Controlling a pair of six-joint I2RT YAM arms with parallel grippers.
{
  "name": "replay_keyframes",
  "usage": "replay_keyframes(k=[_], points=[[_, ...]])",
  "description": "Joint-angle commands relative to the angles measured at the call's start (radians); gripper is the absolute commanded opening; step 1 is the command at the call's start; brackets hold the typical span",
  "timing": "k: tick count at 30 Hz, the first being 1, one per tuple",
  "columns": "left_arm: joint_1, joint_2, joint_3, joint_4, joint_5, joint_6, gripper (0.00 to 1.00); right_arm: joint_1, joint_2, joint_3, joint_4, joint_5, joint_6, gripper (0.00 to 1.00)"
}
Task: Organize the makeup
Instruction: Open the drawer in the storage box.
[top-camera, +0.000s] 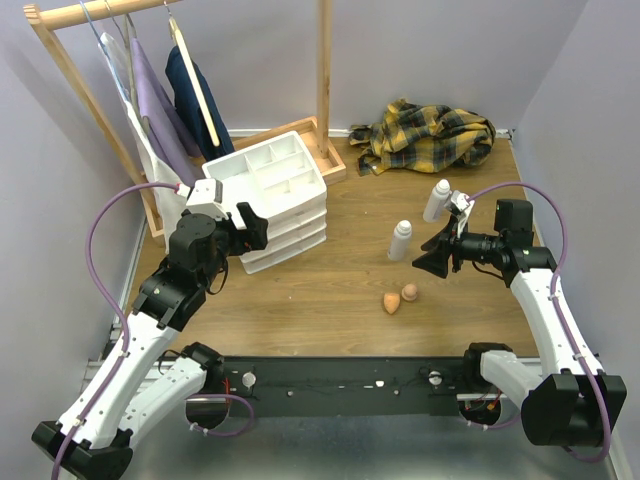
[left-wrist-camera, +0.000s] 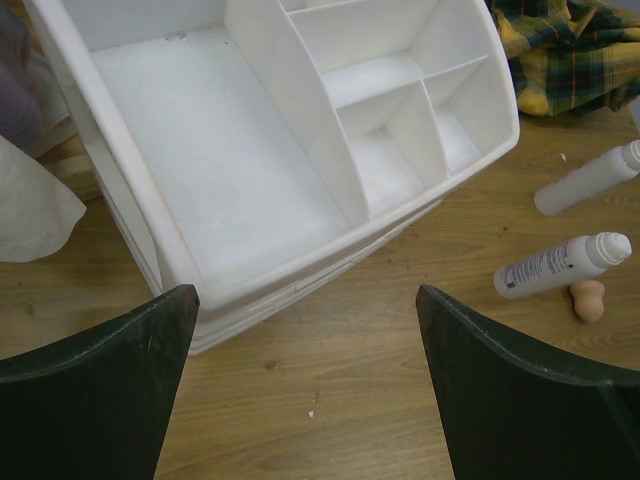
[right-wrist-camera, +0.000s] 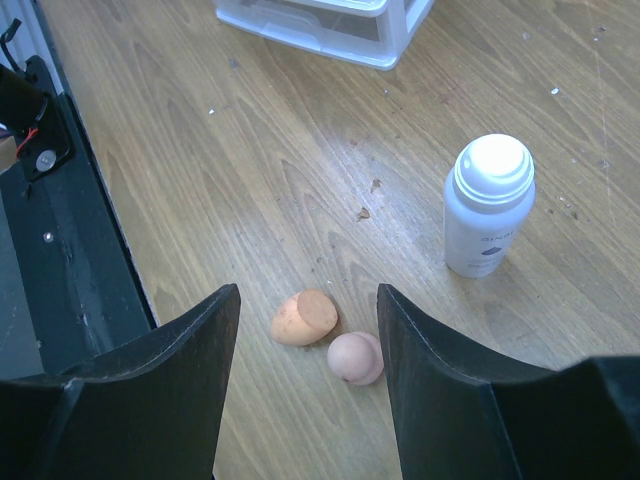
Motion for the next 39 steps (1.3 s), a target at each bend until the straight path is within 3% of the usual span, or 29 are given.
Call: replay_keyframes(k=[1, 39], points=[[0.004, -0.004, 0.027, 0.003, -0.012, 0.011, 0.99, -0.005, -0.01, -0.003, -0.01, -0.025, -0.012, 0.65], [0.004, 0.025, 0.052, -0.003, -0.034, -0.031, 0.99, -0.005, -0.005, -0.003, -0.012, -0.026, -0.014, 0.65]])
